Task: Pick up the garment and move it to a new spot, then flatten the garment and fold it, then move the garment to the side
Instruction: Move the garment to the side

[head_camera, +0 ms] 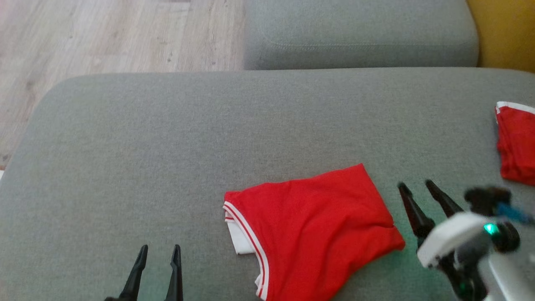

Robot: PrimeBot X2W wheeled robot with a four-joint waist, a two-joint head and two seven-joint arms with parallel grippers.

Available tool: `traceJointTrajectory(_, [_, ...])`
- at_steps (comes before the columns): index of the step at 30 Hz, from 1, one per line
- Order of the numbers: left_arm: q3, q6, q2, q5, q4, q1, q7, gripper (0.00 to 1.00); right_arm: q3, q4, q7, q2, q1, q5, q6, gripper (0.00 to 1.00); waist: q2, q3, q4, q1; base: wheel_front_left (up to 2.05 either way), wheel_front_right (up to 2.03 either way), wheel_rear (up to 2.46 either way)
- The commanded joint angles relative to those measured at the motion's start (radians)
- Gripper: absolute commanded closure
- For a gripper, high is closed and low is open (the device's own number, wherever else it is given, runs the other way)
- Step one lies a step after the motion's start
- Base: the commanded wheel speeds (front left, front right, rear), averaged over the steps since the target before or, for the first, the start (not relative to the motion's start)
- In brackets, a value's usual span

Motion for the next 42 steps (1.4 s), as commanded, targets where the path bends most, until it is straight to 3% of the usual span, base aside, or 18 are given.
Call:
traceJointTrajectory(1, [0.031, -0.001, -0.005, 0.008, -0.024, -0.043, -0.01, 0.0, 0.05, -0.043, 0.101, -0.044, -0.075, 0.039, 0.007, 0.0, 0.0, 0.01, 0.005, -0.0001, 0.0, 0.0, 0.0])
traceJointTrajectory(4, [0.02, -0.003, -0.005, 0.009, -0.019, -0.058, -0.01, 0.0, 0.097, -0.027, 0.259, -0.067, -0.125, 0.1, 0.007, 0.0, 0.0, 0.025, 0.018, -0.0001, 0.0, 0.0, 0.0])
traceJointTrajectory(8, [0.005, -0.003, -0.005, 0.005, -0.012, -0.079, -0.01, 0.0, 0.142, 0.065, 0.401, -0.082, -0.181, 0.095, 0.007, 0.0, 0.0, 0.036, 0.043, -0.0001, 0.0, 0.0, 0.0])
traceJointTrajectory(16, [-0.022, 0.004, -0.005, -0.004, -0.006, -0.101, -0.01, 0.0, 0.179, 0.252, 0.491, -0.024, -0.276, 0.12, 0.007, 0.0, 0.0, 0.055, 0.088, -0.0001, 0.0, 0.0, 0.0])
traceJointTrajectory(17, [-0.025, 0.005, -0.005, -0.006, -0.007, -0.104, -0.01, 0.0, 0.175, 0.266, 0.488, -0.017, -0.289, 0.129, 0.007, 0.84, 0.0, 0.058, 0.09, -0.0001, 0.0, 0.0, 0.0])
traceJointTrajectory(18, [-0.025, 0.005, -0.005, -0.006, -0.007, -0.104, -0.01, 0.0, 0.175, 0.266, 0.488, -0.017, -0.289, 0.129, 0.007, 0.84, 0.0, 0.058, 0.09, -0.0001, 0.0, 0.0, 0.0])
traceJointTrajectory(19, [-0.027, 0.007, -0.005, -0.008, -0.007, -0.106, -0.01, 0.0, 0.174, 0.274, 0.483, -0.012, -0.302, 0.139, 0.007, 1.0, 0.0, 0.06, 0.091, -0.0001, 0.0, 0.0, 0.0])
traceJointTrajectory(25, [-0.028, 0.022, -0.005, -0.019, -0.024, -0.114, -0.01, 0.0, 0.102, 0.292, 0.401, -0.042, -0.415, 0.17, 0.007, 1.0, 0.0, 0.084, 0.041, -0.0001, 0.0, 0.0, 0.0])
traceJointTrajectory(33, [-0.031, 0.007, -0.005, 0.013, -0.032, -0.155, -0.01, 0.0, -0.042, 0.305, 0.37, -0.212, -0.601, 0.146, 0.007, 1.0, 0.0, 0.141, -0.067, -0.0001, 0.0, 0.0, 0.0])
traceJointTrajectory(37, [-0.056, -0.002, -0.005, 0.025, -0.028, -0.187, -0.01, 0.0, -0.139, 0.326, 0.356, -0.291, -0.667, 0.115, 0.007, 1.0, 0.0, 0.176, -0.087, -0.0001, 0.0, 0.0, 0.0])
traceJointTrajectory(42, [-0.077, -0.006, -0.005, 0.034, -0.026, -0.209, -0.01, 0.0, -0.249, 0.37, 0.346, -0.343, -0.725, 0.063, 0.007, 1.0, 0.0, 0.212, -0.089, -0.0001, 0.0, 0.0, 0.0])
